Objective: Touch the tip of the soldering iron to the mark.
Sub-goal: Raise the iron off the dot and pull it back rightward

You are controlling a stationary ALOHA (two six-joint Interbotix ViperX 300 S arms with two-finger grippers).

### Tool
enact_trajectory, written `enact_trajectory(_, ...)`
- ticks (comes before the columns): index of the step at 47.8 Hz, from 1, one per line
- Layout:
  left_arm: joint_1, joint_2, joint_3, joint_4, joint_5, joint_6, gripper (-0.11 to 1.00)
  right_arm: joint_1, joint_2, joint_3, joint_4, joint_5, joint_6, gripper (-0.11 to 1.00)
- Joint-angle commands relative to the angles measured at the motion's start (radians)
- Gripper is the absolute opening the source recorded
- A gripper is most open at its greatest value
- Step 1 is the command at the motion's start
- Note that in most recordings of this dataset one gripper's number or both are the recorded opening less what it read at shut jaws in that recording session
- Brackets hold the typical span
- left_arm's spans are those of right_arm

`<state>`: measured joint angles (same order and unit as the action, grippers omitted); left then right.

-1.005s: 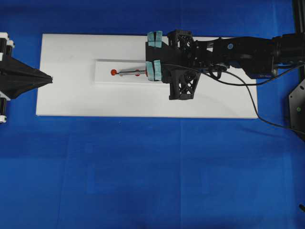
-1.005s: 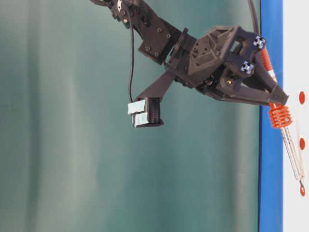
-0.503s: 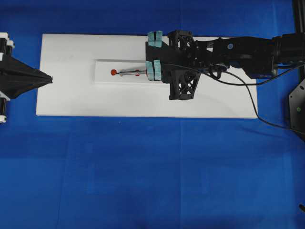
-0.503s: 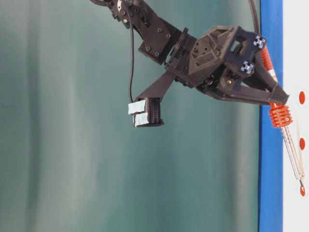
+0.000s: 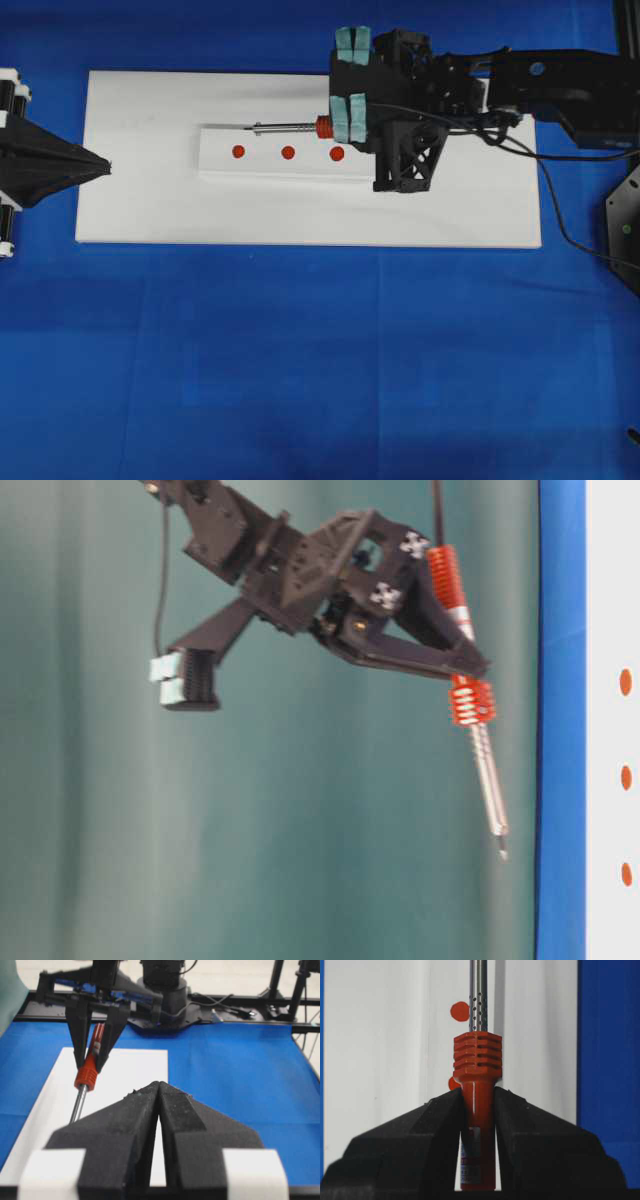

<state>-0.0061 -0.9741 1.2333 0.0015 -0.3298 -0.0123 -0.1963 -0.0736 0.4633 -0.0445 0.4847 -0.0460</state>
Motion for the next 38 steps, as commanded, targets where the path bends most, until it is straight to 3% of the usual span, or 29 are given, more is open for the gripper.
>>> enact_trajectory(1,-0.002,0.008,-0.011,0.000,-0.009,-0.002,0.00,0.003,-0.038,-0.026,-0.003,0.002,-0.005,0.06)
enact_trajectory(23,-0.002,0.005,-0.011,0.002,-0.009,-0.003,0.00,0.002,-0.048,-0.012,-0.006,0.006,-0.002,0.06)
enact_trajectory(38,-0.002,0.003,-0.012,0.000,-0.009,-0.003,0.00,-0.015,-0.135,0.094,-0.005,0.008,0.002,0.06)
